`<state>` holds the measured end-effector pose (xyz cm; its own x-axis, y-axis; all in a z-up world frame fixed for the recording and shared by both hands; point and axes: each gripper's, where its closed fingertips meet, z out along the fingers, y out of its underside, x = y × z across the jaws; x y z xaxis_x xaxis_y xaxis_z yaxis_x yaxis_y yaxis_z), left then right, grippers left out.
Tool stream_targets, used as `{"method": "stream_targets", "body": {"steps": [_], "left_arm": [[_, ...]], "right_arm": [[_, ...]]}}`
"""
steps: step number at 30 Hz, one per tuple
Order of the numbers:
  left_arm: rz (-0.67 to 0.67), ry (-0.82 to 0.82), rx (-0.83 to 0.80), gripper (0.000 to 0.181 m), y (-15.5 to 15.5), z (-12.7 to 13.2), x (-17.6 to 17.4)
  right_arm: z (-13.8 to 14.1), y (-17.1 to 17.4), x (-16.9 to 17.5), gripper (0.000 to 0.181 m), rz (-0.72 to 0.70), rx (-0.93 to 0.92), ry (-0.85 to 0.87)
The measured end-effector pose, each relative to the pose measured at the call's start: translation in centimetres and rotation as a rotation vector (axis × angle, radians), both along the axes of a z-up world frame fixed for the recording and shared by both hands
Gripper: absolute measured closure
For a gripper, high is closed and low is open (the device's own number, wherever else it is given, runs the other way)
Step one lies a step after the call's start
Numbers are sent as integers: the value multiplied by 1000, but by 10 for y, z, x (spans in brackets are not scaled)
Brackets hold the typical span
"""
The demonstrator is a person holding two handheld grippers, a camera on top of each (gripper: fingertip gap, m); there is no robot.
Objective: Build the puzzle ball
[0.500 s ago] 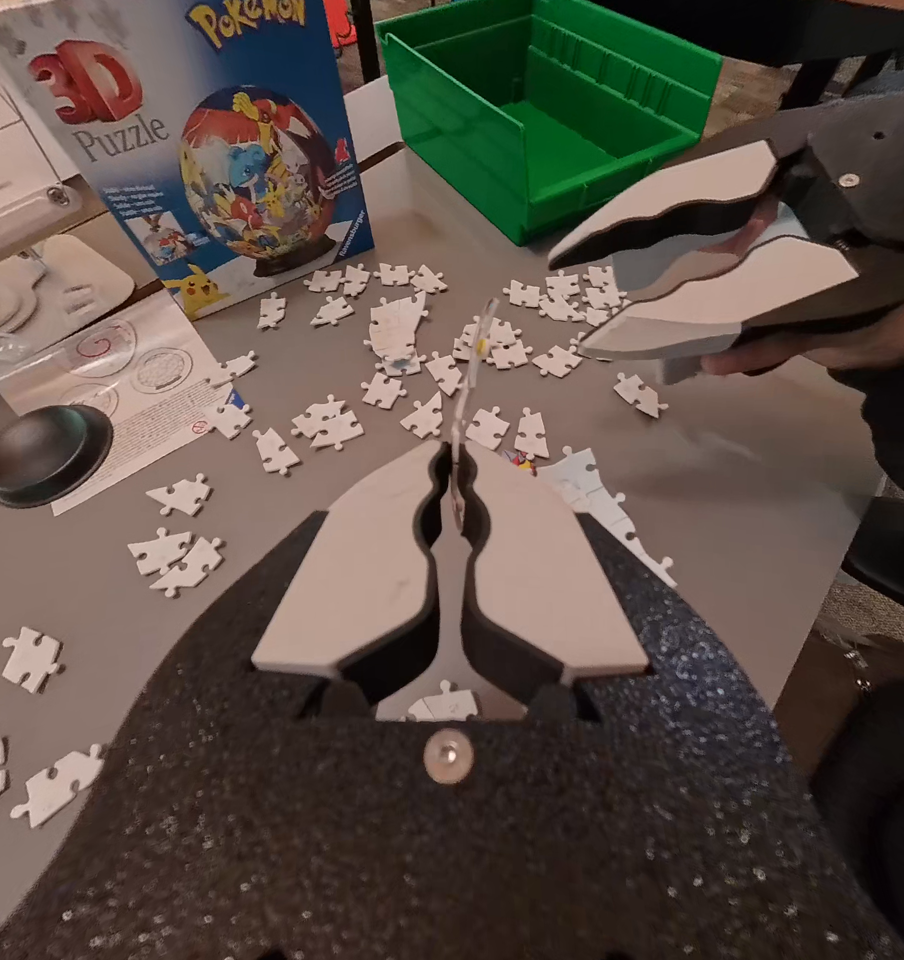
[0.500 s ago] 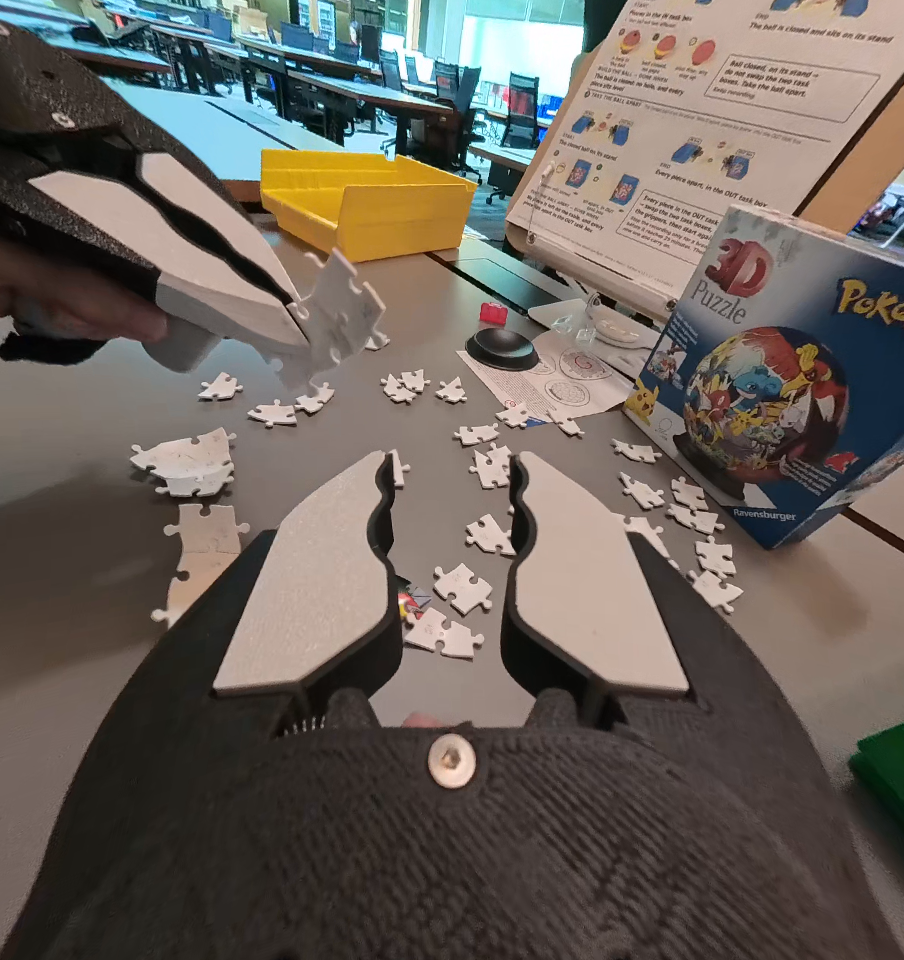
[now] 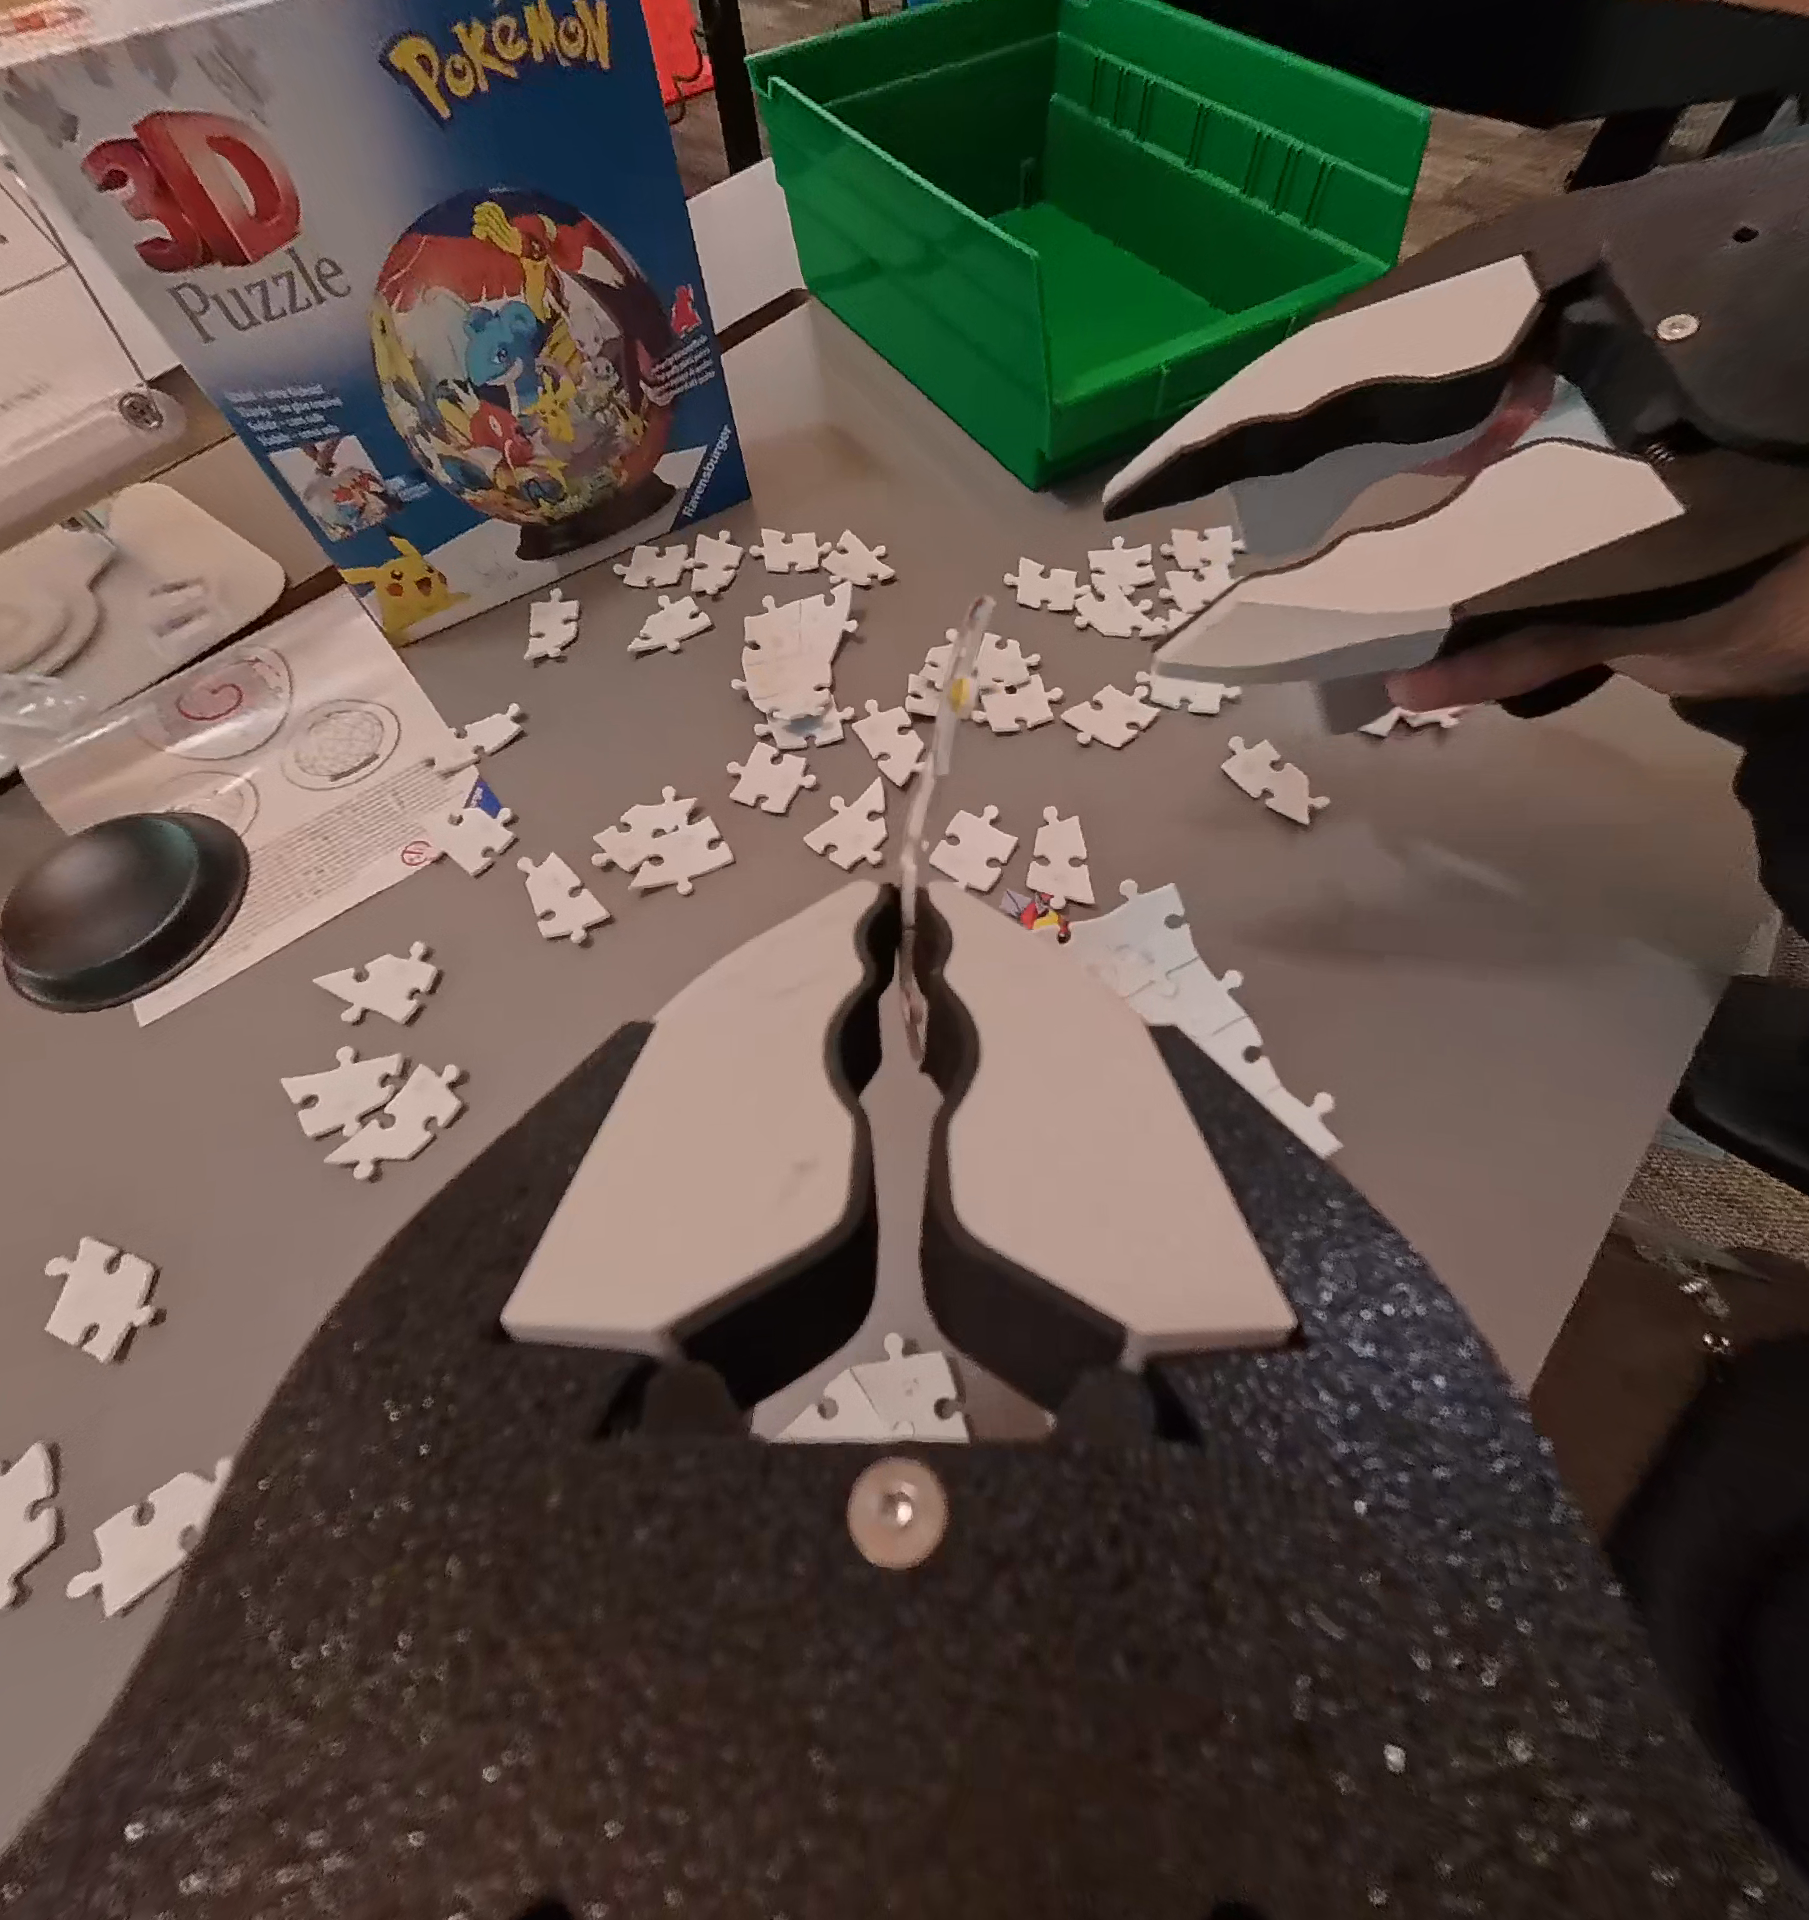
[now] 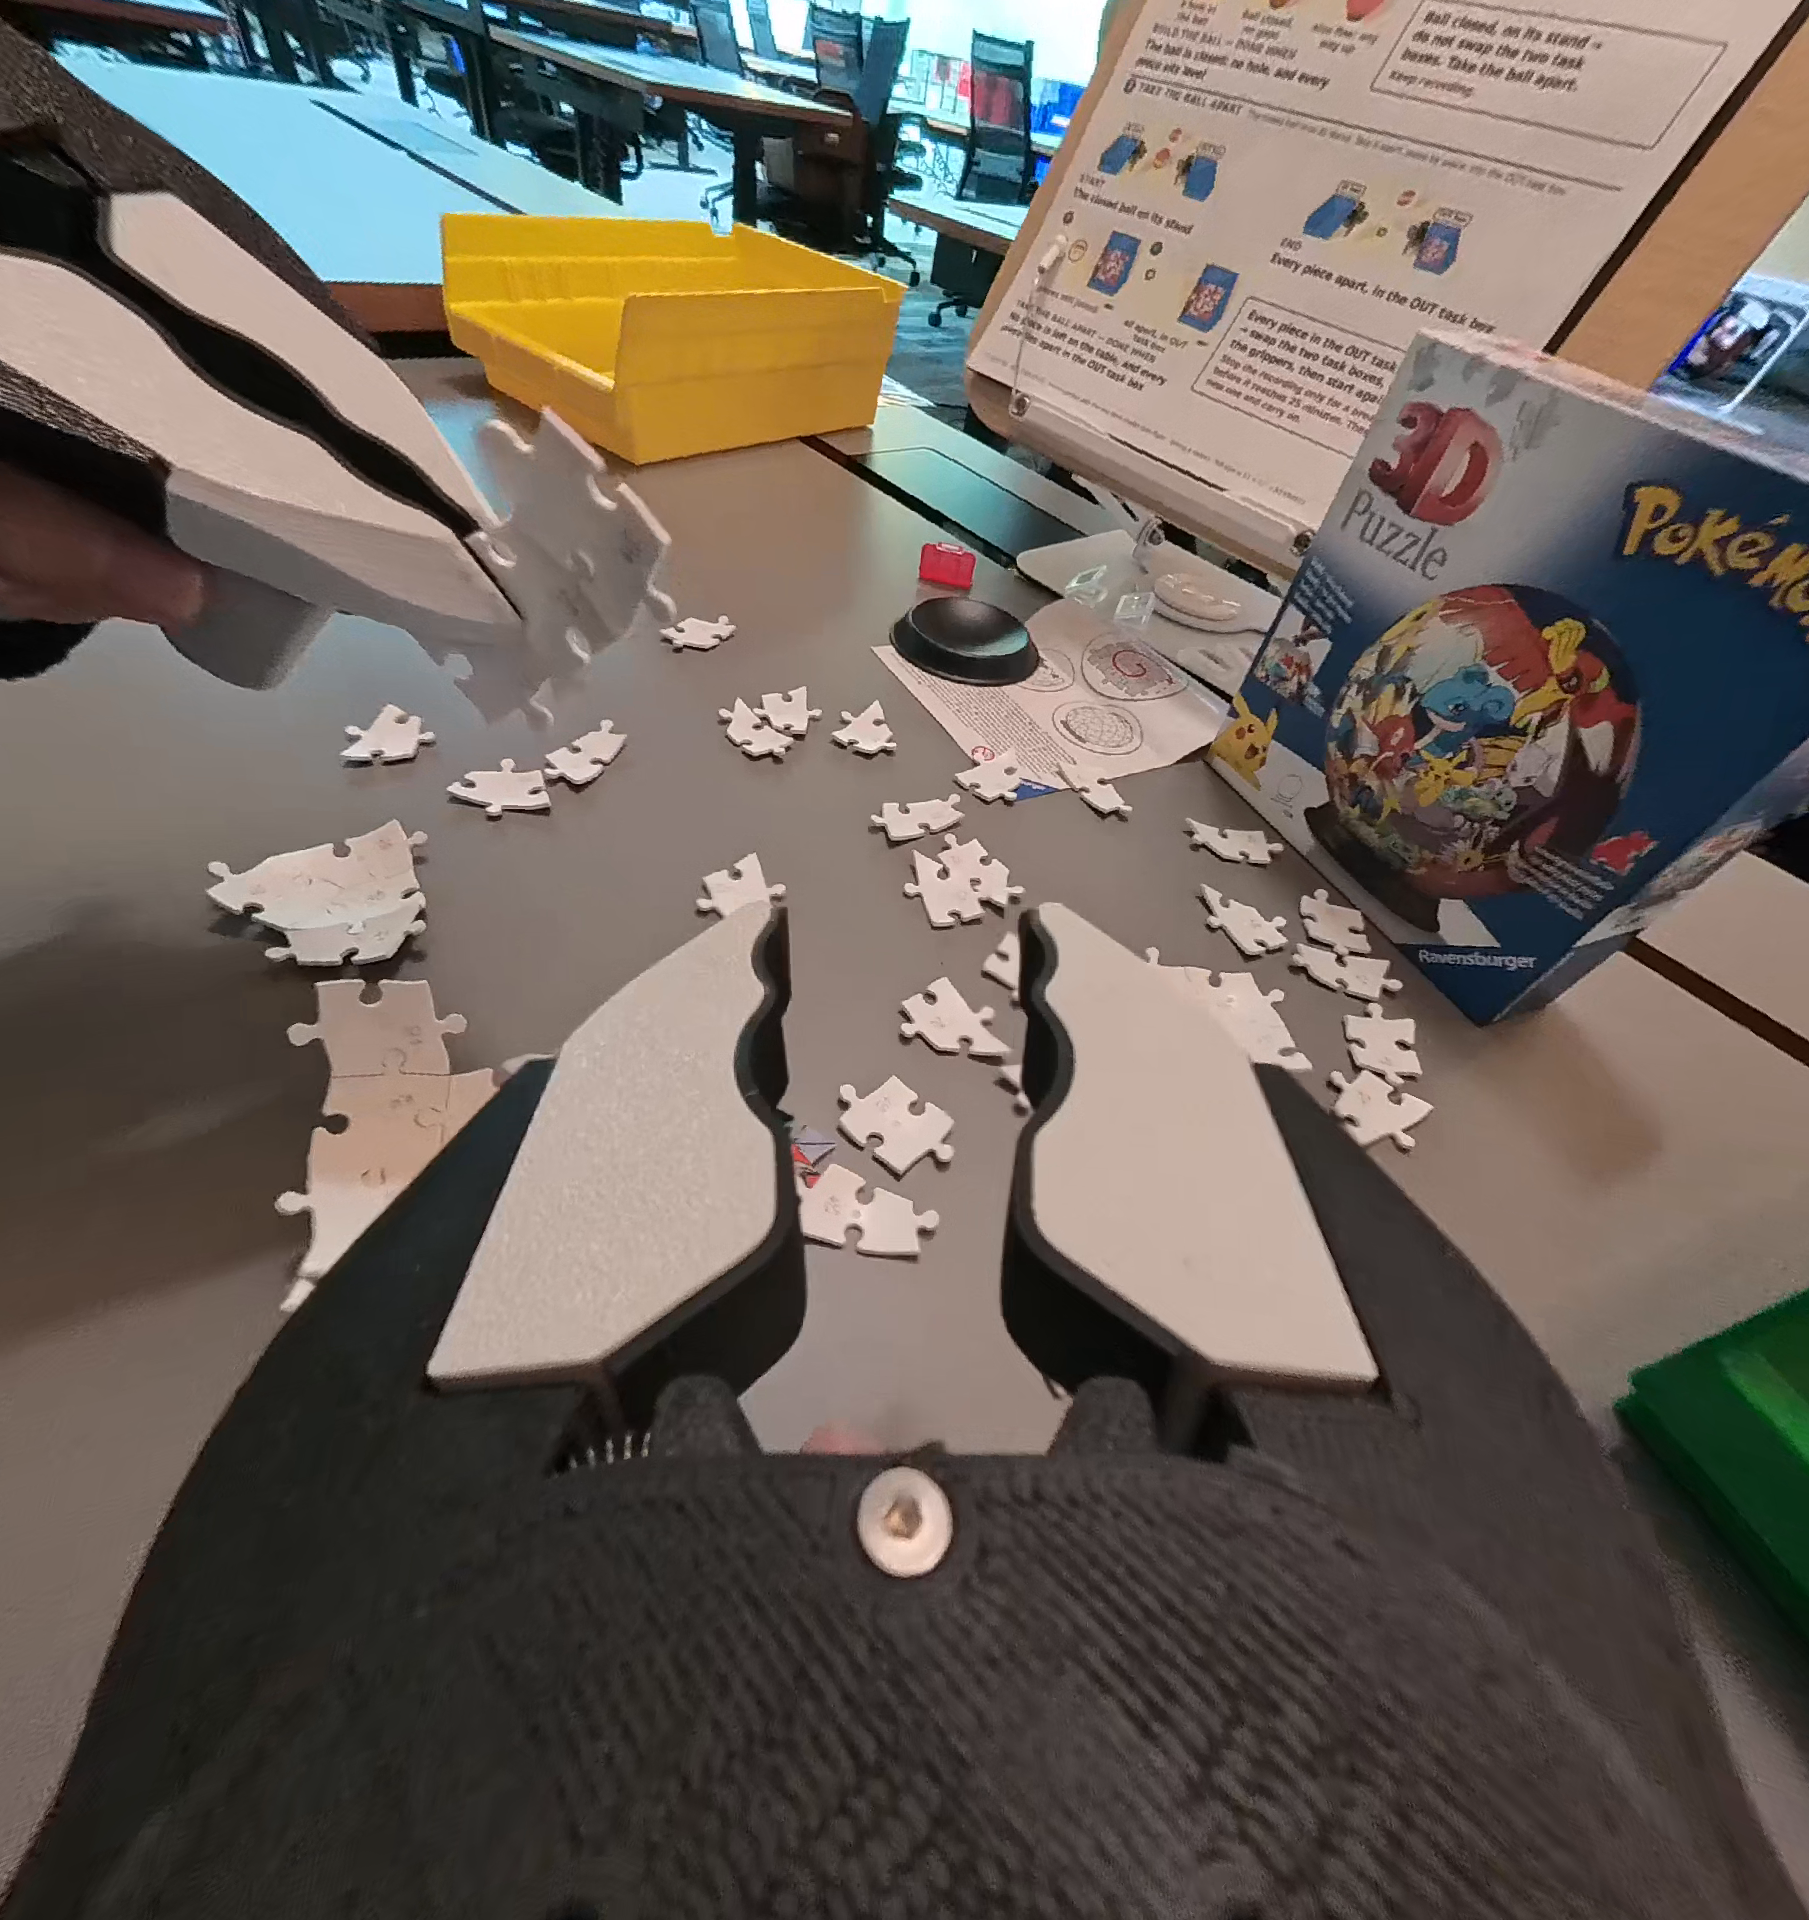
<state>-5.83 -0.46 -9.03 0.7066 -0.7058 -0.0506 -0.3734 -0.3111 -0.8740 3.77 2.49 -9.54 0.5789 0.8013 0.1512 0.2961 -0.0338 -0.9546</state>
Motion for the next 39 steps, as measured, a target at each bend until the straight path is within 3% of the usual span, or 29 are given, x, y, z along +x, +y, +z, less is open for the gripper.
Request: {"method": "stream_targets", "body": {"steps": [20,30,39], "left_arm": [[33,3,-1,179,-3,2,-13],[26,19,-48,179,-3,-6,-15],[6,-35,-115,179,-6,-1,-20]], "right_arm": [[-2,1,6,139,-18,-34,2],[-4,-6,-2,139,49,-9,-25],[-21,-9,4,133,91,-118,-13]]}}
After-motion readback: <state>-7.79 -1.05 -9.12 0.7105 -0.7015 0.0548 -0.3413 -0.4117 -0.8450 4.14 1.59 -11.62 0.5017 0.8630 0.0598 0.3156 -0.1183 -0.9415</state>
